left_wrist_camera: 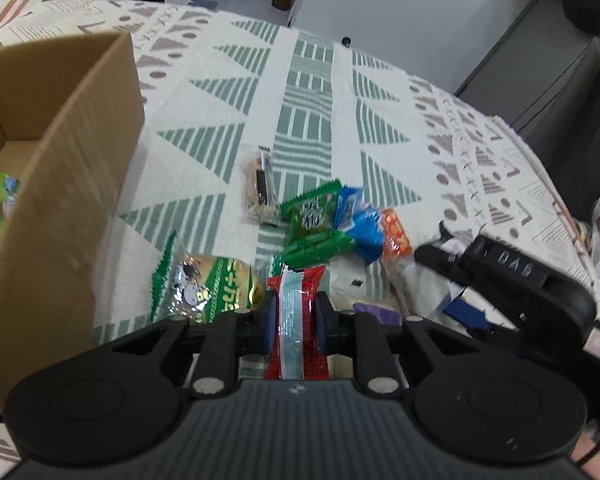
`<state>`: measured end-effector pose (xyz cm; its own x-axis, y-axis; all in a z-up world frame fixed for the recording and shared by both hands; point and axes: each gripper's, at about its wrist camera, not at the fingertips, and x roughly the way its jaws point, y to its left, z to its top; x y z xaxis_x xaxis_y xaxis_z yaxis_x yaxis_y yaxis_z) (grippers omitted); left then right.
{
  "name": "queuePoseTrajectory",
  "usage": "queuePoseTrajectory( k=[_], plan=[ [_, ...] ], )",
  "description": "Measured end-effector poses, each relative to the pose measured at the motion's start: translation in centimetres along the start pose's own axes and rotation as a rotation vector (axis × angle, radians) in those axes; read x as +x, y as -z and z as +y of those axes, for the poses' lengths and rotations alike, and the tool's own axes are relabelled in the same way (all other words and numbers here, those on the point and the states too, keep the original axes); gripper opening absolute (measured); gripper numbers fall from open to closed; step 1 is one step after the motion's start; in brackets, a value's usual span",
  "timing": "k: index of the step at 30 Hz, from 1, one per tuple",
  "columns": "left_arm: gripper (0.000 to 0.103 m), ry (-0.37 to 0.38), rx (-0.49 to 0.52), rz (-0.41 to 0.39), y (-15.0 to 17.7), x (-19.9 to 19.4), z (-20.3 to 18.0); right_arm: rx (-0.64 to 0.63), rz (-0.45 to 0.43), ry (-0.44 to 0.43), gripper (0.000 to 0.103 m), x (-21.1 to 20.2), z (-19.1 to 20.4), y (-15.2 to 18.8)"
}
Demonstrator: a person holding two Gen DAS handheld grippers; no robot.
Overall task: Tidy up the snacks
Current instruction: 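Grasp the red-striped bar with the left tool while the right grasps the white packet, then carry the red bar over the box with the left tool while the right carries the white packet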
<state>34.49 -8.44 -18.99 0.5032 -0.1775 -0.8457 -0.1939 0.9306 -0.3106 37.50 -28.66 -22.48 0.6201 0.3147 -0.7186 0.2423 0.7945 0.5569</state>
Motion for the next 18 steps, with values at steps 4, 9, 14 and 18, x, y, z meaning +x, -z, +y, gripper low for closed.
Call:
queuePoseTrajectory(
  k=[4,9,14,18],
  plan=[
    [0.019,0.011,0.006,-0.028,-0.6,-1.7,-0.1,0.013,0.015,0.011,0.047,-0.9,-0.1,0.1],
    [0.019,0.011,0.001,-0.062,-1.1,-4.2,0.2,0.081,0.023,-0.027,0.046,-2.6,-0.4,0.2],
    [0.019,0.003,-0.01,-0.107,-1.7,-7.2,1.1,0.1,0.023,-0.097,0.046,-4.4,0.5,0.1],
    [0.019,-0.016,-0.026,-0.152,-2.2,-9.4,2.0,0.081,0.018,-0.144,0.045,-5.5,1.9,0.4]
  ],
)
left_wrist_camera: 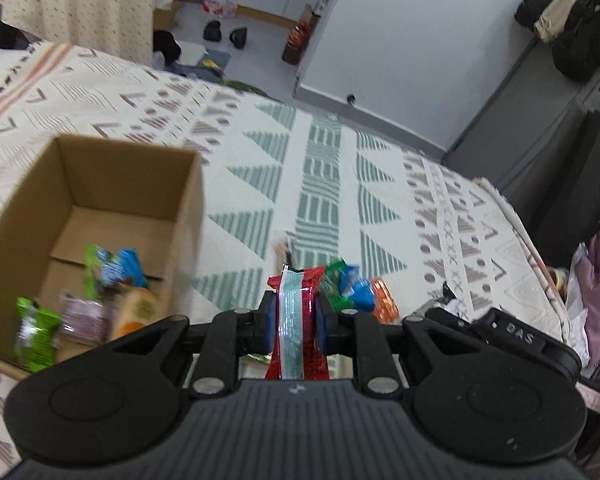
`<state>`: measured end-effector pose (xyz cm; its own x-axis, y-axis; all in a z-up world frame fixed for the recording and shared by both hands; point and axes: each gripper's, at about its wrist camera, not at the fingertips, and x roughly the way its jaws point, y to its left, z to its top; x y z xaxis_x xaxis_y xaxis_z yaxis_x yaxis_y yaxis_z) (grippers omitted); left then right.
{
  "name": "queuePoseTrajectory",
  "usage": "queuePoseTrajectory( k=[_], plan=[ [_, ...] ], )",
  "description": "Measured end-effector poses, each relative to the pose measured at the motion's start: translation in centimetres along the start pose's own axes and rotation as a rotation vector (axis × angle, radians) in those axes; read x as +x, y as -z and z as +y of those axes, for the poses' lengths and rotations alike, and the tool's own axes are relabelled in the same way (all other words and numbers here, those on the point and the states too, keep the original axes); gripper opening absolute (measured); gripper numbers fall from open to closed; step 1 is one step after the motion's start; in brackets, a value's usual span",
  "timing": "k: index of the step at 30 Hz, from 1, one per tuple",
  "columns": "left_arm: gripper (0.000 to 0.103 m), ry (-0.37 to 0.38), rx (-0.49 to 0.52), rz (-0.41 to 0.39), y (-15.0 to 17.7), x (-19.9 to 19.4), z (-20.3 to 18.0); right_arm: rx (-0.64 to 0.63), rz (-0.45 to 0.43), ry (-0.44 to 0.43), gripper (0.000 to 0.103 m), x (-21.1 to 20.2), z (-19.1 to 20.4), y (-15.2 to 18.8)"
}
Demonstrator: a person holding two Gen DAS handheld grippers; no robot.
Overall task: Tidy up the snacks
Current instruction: 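Carry the red bar over the box with the left tool while the right carries the white packet, then drop the red bar into the box with the left tool while the right drops the white packet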
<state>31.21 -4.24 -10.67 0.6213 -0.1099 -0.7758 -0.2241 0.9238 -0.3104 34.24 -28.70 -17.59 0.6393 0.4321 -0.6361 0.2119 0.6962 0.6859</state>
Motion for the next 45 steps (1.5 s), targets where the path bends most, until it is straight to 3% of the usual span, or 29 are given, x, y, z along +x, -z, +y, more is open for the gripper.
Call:
queuePoseTrajectory(
  k=[12,22,35,45],
  plan=[
    [0.019,-0.104,-0.055,-0.085,-0.8,-6.1,3.8,-0.088,0.043,-0.19,0.045,-1.0,5.7,2.1],
    [0.019,-0.197,-0.11,-0.143,-1.3,-9.8,7.1,-0.206,0.111,-0.299,0.045,-0.4,9.8,5.1],
    [0.019,-0.241,-0.165,-0.151,-2.0,-10.1,9.9,-0.26,0.152,-0.341,0.045,0.3,12.2,8.1],
    [0.019,-0.216,-0.18,-0.134,-2.9,-8.8,12.3,-0.307,0.169,-0.371,0.045,2.2,14.1,10.3]
  ],
)
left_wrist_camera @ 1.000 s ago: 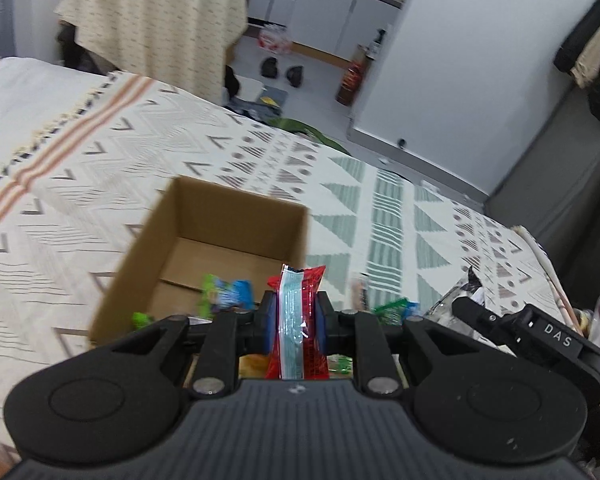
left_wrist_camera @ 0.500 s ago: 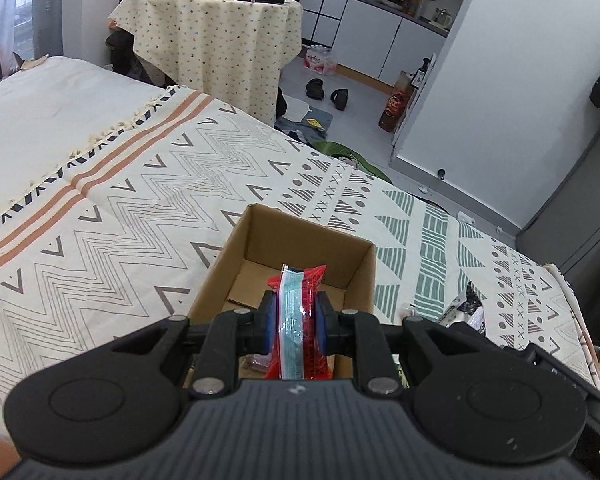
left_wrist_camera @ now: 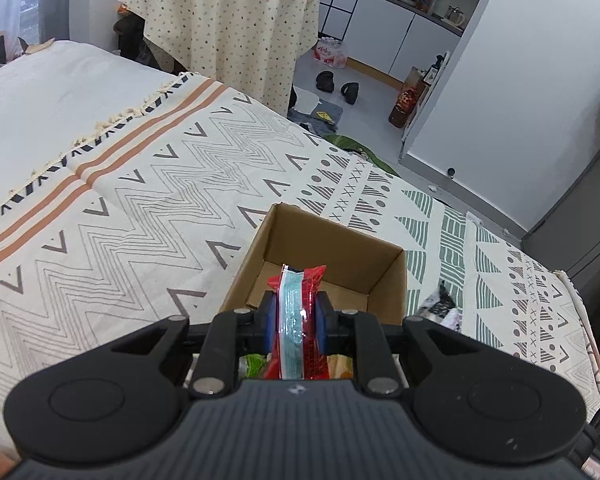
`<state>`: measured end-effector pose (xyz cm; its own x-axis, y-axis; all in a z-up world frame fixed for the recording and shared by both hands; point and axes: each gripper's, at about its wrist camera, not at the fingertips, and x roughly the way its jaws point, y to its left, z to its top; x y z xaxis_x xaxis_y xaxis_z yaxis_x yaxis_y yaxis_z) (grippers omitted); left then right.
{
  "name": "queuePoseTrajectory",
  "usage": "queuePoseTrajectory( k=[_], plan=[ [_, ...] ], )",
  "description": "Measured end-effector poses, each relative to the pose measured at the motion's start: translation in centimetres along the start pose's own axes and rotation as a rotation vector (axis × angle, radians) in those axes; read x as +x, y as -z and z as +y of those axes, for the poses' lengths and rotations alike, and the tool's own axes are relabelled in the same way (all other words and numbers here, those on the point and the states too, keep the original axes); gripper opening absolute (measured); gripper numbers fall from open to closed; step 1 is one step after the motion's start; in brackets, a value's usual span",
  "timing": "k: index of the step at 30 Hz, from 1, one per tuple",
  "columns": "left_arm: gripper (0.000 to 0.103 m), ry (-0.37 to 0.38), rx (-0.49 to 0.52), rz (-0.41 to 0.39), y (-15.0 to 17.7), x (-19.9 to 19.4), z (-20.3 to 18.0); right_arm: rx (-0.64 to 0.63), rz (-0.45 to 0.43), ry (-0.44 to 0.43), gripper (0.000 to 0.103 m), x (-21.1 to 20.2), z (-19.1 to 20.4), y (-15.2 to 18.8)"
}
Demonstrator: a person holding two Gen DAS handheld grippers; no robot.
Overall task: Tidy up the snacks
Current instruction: 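Drop the red bar into the box with the left tool while the right drops the white packet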
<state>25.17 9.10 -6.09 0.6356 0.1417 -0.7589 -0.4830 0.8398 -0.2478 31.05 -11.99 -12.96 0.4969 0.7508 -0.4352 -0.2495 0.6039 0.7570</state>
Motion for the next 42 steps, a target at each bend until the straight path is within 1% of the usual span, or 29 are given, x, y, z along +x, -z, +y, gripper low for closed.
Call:
queuePoseTrajectory(
  k=[4,5,9,12,14,15,17,18,20,22,26,30,32,37,39,41,42],
  plan=[
    [0.02,0.019,-0.001,-0.001,-0.5,0.7,0.6,-0.03,0.0,-0.018,0.045,0.5,0.6,0.2],
    [0.023,0.016,0.001,-0.006,-0.5,0.8,0.8,-0.033,0.002,-0.022,0.045,0.7,0.6,0.3],
    [0.028,0.025,-0.016,0.031,-0.5,1.5,2.1,-0.042,-0.001,-0.003,0.045,1.2,0.6,0.1],
    [0.035,0.021,-0.03,0.047,-0.4,1.7,3.2,-0.044,-0.002,0.011,0.046,1.7,0.5,0.2],
    [0.044,0.013,-0.043,0.049,-0.3,1.6,3.9,-0.049,0.004,0.003,0.049,2.0,0.7,0.4],
    [0.045,0.011,-0.046,0.046,-0.3,1.4,4.2,-0.053,0.005,-0.004,0.051,2.1,0.9,0.5],
    [0.053,0.008,-0.046,0.041,-0.3,1.2,4.6,-0.071,0.014,-0.039,0.052,2.0,1.5,0.7],
    [0.055,0.005,-0.045,0.039,-0.3,1.0,4.7,-0.081,0.017,-0.052,0.055,1.9,1.8,0.8],
    [0.063,-0.002,-0.046,0.037,-0.2,0.7,4.8,-0.097,0.01,-0.054,0.058,1.4,2.3,0.9],
    [0.07,-0.008,-0.051,0.035,-0.1,0.3,4.9,-0.095,0.004,-0.047,0.058,1.0,2.5,0.8],
    [0.081,-0.02,-0.041,0.042,0.2,-0.3,4.6,-0.079,-0.021,-0.016,0.058,-0.4,2.1,0.3],
    [0.084,-0.035,-0.01,0.043,0.9,-1.0,3.6,-0.061,-0.047,0.017,0.058,-1.9,1.5,-0.5],
    [0.089,-0.043,0.006,0.043,1.3,-1.3,3.0,-0.056,-0.056,0.038,0.058,-2.7,1.1,-0.8],
    [0.092,-0.057,0.032,0.039,2.3,-1.8,1.7,-0.053,-0.062,0.098,0.066,-4.2,0.2,-1.1],
    [0.094,-0.059,0.034,0.047,2.7,-1.8,1.2,-0.057,-0.064,0.123,0.071,-4.7,0.0,-1.1],
    [0.097,-0.06,0.039,0.048,3.2,-1.9,0.5,-0.068,-0.068,0.147,0.074,-5.3,-0.2,-1.2],
    [0.097,-0.059,0.045,0.045,3.4,-2.0,0.1,-0.073,-0.071,0.156,0.077,-5.6,-0.2,-1.3]
  ],
)
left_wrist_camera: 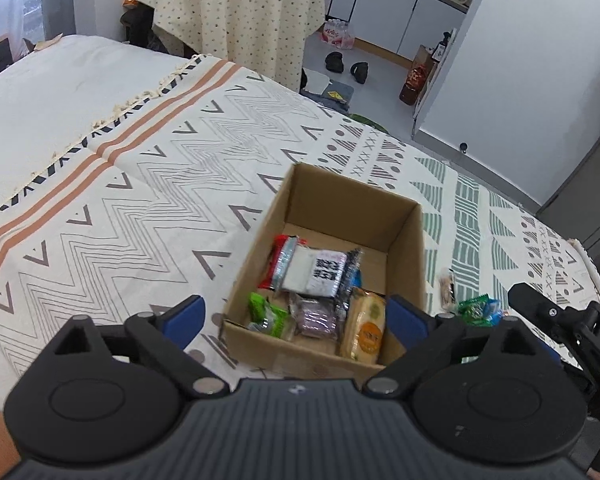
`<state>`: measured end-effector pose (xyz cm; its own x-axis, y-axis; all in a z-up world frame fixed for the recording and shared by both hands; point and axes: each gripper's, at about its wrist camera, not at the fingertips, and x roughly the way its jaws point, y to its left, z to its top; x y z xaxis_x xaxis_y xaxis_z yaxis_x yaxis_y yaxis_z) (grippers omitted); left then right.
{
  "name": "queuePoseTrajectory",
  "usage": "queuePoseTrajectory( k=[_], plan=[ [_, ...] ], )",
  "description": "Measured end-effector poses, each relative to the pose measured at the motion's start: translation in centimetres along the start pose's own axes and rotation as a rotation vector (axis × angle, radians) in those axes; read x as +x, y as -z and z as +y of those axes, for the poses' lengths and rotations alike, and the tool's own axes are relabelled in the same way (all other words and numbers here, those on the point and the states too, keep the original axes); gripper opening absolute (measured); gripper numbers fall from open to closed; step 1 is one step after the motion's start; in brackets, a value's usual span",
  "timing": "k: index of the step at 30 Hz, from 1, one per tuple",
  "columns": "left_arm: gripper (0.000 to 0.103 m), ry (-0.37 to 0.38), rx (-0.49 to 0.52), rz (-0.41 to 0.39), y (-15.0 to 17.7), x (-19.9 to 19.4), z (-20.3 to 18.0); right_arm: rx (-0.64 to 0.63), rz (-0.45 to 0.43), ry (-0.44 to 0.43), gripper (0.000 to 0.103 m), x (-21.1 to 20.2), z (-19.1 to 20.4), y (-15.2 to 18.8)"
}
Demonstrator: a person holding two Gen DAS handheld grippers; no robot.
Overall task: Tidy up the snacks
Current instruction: 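Drop the red bar into the box with the left tool while the right drops the white packet, then grasp the green-wrapped bun with the left tool while the right grasps the purple bar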
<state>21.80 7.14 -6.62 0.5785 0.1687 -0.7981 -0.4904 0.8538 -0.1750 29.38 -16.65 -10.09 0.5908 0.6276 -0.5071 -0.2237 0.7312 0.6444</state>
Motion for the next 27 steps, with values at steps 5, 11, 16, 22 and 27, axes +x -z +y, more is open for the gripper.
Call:
queuePoseTrajectory(
  k=[5,11,16,22,27],
  plan=[
    [0.103,-0.01,0.017,-0.013,0.8,-0.5,-1.6,-0.017,-0.021,0.049,0.09,-1.5,-0.9,-0.5],
    [0.103,-0.018,0.036,-0.019,1.5,-1.0,-3.5,-0.025,-0.009,0.103,0.097,-2.5,-2.7,-1.2],
    [0.103,-0.018,0.055,-0.023,2.2,-1.3,-5.1,-0.053,0.018,0.135,0.101,-3.7,-3.6,-1.7],
    [0.103,0.022,0.069,-0.025,2.7,-1.4,-7.1,-0.088,0.045,0.137,0.103,-5.1,-4.6,-2.3],
    [0.103,0.006,0.082,-0.031,2.8,-1.7,-8.7,-0.054,0.046,0.146,0.103,-5.7,-6.1,-2.7]
  ],
)
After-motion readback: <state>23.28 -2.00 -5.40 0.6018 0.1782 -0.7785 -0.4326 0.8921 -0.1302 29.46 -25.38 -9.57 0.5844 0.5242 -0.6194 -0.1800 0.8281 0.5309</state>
